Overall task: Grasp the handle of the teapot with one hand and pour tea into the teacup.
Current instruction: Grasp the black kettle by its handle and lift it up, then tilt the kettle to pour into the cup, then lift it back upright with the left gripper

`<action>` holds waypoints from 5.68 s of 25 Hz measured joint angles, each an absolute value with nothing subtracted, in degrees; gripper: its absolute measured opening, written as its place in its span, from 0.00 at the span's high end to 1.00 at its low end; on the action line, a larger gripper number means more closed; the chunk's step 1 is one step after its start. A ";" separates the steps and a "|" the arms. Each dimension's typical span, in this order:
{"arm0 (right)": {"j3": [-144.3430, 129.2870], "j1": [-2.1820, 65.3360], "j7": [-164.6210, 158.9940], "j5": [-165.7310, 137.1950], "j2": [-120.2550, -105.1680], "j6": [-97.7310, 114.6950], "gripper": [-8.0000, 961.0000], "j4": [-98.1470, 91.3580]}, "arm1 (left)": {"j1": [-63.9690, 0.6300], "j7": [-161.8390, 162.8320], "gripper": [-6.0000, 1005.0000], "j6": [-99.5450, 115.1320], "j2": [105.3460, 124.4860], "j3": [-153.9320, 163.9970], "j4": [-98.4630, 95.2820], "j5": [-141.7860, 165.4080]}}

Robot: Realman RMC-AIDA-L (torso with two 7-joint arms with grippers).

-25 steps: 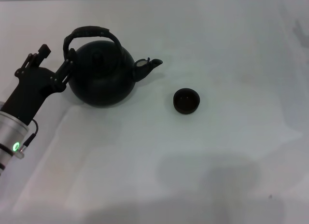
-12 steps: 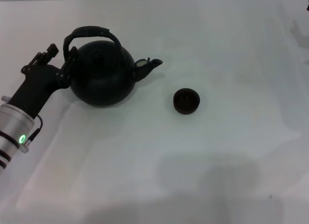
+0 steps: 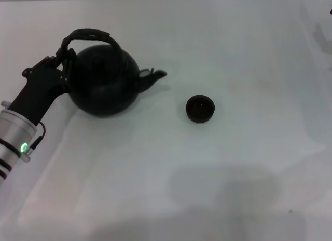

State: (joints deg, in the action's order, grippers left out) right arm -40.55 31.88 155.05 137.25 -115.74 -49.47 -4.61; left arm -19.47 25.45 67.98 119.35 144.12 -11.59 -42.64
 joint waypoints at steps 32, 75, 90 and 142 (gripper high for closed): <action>-40.06 30.69 154.86 137.63 -115.63 -49.48 0.11 -4.57 | -29.08 2.73 0.85 76.52 119.17 144.01 -12.35 -40.31; -40.08 31.29 151.80 137.64 -116.02 -49.91 0.12 -4.57 | -34.08 -2.29 0.87 68.32 118.93 143.51 -11.26 -31.93; -40.08 31.75 151.78 137.64 -116.02 -50.01 0.12 -4.53 | -34.90 -3.94 0.87 67.31 118.82 143.88 -10.81 -31.40; -40.08 31.46 151.01 137.64 -116.11 -50.19 0.12 -3.87 | -36.03 -5.10 0.88 67.33 118.56 143.96 -9.40 -28.91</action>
State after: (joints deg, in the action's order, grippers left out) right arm -40.08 31.46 151.01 137.63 -116.11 -50.19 -3.86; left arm -36.03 -5.10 67.33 118.56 143.96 -9.40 -28.91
